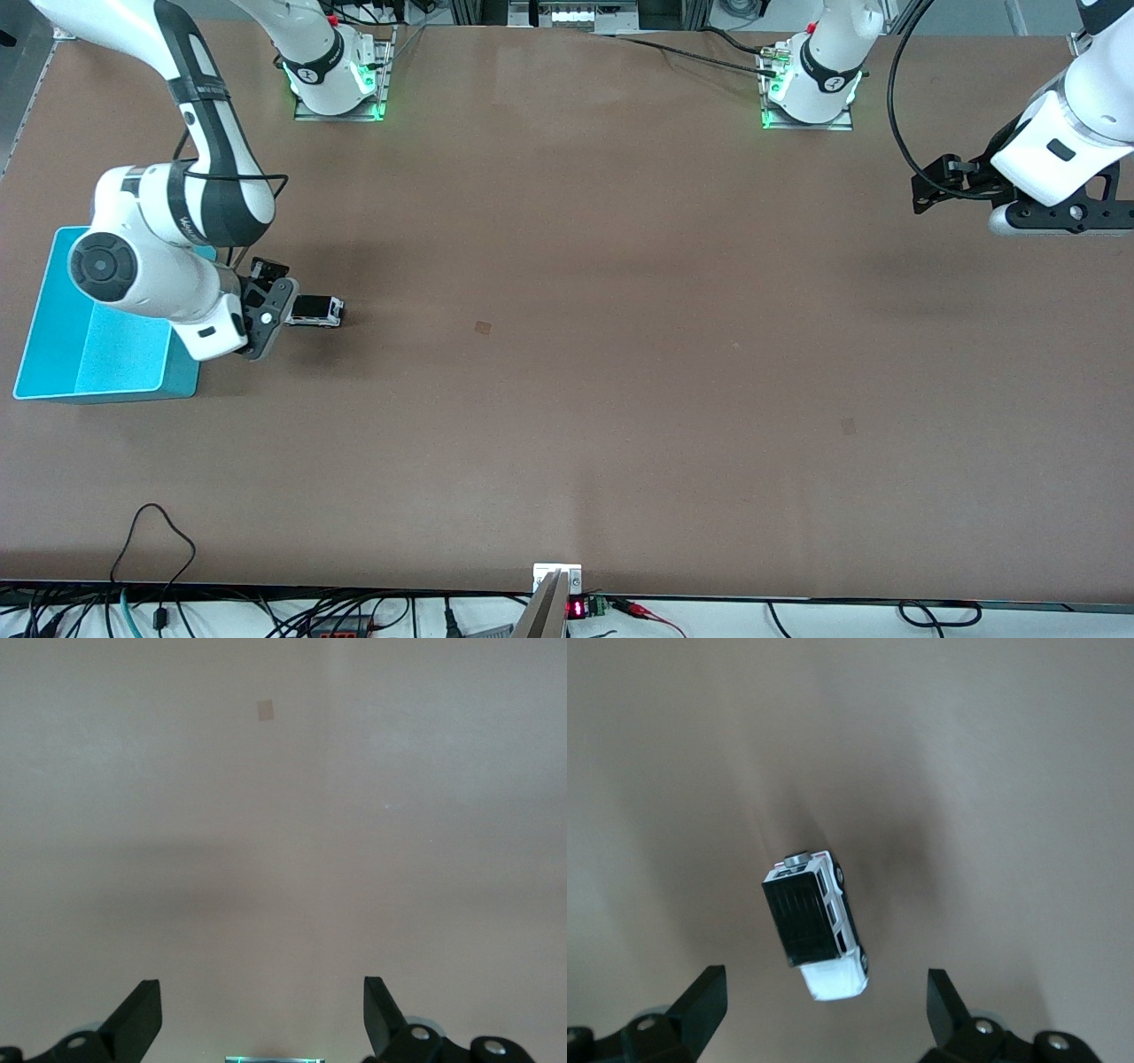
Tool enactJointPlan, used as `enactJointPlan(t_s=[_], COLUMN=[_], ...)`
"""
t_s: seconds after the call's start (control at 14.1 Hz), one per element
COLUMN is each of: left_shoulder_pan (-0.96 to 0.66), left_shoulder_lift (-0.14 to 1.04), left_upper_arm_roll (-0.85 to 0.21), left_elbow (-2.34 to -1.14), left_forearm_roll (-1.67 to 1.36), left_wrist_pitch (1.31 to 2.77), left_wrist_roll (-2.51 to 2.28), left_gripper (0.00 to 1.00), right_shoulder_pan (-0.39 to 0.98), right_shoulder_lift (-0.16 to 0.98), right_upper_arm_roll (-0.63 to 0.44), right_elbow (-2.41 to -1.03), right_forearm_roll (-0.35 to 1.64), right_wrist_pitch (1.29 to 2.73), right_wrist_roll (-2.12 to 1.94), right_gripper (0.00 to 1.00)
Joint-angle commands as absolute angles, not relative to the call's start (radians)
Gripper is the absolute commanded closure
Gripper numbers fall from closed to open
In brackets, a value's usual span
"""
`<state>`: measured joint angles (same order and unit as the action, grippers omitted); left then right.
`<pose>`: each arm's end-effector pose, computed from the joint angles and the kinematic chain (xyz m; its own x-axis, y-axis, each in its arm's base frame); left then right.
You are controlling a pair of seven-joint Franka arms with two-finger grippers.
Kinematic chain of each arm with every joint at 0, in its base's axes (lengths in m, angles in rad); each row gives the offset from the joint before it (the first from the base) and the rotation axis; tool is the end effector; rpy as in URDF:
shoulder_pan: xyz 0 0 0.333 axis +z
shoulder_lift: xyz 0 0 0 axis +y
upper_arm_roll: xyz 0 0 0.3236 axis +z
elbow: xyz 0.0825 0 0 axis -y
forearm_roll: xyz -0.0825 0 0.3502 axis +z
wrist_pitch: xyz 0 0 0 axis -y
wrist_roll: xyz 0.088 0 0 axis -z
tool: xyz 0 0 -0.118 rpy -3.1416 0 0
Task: Wind and store white jeep toy
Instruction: 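Lower the right gripper and grasp the white toy jeep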
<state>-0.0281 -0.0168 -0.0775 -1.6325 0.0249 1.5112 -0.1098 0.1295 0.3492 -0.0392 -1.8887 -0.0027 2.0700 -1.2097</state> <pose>0.5033 -0.0506 0.5981 0.9949 0.0063 -0.1008 0.0026 -0.9993 -0.0374 0.5790 0.0535 0.3261 0.2588 0.9631 -0.0735 0.9518 -0.2672 -0.1506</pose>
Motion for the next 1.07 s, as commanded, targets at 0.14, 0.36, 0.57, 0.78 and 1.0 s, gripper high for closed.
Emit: enactJointPlan(t_s=[0.14, 0.36, 0.57, 0.78, 1.0], left_shoulder_pan=[-0.025, -0.015, 0.012, 0.011, 0.011], left_shoulder_lift=[-0.003, -0.002, -0.005, -0.003, -0.003], left_upper_arm_roll=[-0.075, -0.075, -0.077, -0.077, -0.077], left_elbow=[-1.603, -1.595, -1.591, -1.588, -1.588], left_forearm_roll=[0.029, 0.031, 0.029, 0.029, 0.029], left_wrist_pitch=[1.470, 1.457, 1.454, 1.454, 1.454], left_wrist_roll=[-0.107, -0.110, -0.107, -0.106, -0.106], left_gripper=[0.00, 0.00, 0.00, 0.00, 0.00], right_shoulder_pan=[0.133, 0.133, 0.133, 0.133, 0.133], right_shoulder_lift=[0.330, 0.328, 0.327, 0.331, 0.334], right_upper_arm_roll=[-0.040, -0.040, -0.040, -0.040, -0.040], right_elbow=[-2.046, -2.127, -2.198, -2.235, -2.278], right_forearm_roll=[-0.008, -0.008, -0.008, -0.008, -0.008], right_wrist_pitch=[2.279, 2.388, 2.485, 2.562, 2.626], right_wrist_roll=[-1.355, -1.358, -1.358, -1.359, -1.364], right_gripper=[0.00, 0.00, 0.00, 0.00, 0.00])
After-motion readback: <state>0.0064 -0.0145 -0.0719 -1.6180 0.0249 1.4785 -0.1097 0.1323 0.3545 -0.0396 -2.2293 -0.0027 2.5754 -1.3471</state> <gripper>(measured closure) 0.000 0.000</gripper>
